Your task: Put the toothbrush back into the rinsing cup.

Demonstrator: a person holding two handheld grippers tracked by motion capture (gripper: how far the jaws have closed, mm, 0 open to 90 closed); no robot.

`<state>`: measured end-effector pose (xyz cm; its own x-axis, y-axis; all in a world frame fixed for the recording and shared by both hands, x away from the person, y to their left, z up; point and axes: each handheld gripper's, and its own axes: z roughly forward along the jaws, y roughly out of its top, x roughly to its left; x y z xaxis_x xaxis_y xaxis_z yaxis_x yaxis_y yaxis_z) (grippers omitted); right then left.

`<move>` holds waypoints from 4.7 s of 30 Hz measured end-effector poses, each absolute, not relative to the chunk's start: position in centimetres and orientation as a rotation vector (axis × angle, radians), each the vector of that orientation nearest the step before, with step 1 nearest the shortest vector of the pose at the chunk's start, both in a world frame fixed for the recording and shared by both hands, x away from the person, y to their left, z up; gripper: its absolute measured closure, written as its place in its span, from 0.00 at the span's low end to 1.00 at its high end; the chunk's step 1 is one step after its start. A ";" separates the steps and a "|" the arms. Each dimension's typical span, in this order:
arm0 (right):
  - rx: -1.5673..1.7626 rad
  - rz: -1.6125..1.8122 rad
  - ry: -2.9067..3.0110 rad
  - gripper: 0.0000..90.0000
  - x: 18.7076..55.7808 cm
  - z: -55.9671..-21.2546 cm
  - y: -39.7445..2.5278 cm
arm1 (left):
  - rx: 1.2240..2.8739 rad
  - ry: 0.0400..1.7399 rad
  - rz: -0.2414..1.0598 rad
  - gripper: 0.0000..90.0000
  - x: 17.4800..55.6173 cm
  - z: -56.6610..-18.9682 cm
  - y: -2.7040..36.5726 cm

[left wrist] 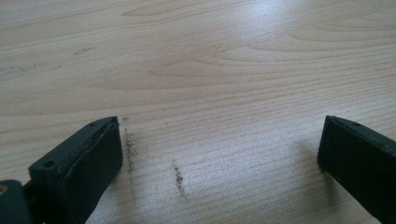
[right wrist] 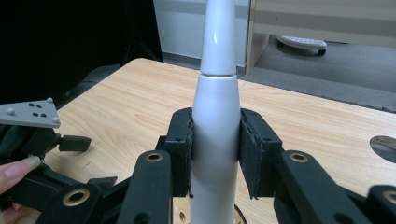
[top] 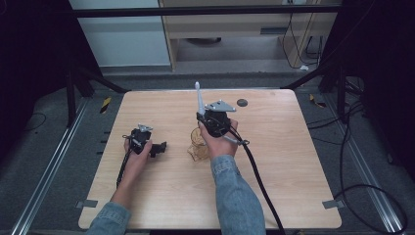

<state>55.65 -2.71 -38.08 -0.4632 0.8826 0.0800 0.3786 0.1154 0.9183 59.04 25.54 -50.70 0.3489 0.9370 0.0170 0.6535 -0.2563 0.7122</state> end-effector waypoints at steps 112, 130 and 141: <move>1.144 1.125 2.088 0.74 55.9 -41.7 -0.5 | 2.006 1.381 0.597 0.00 59.1 -50.7 25.5; 1.127 1.107 2.097 0.74 55.9 -41.5 -0.3 | 2.005 1.381 0.597 0.00 59.1 -50.7 25.5; 1.121 1.117 2.100 0.73 56.0 -41.5 0.0 | 2.005 1.381 0.597 0.00 59.1 -50.7 25.5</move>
<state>55.98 0.04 -41.50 -0.5318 0.8452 -0.0526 0.4291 0.3225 0.8437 59.05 25.53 -50.70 0.3500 0.9366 0.0169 0.6543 -0.2574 0.7111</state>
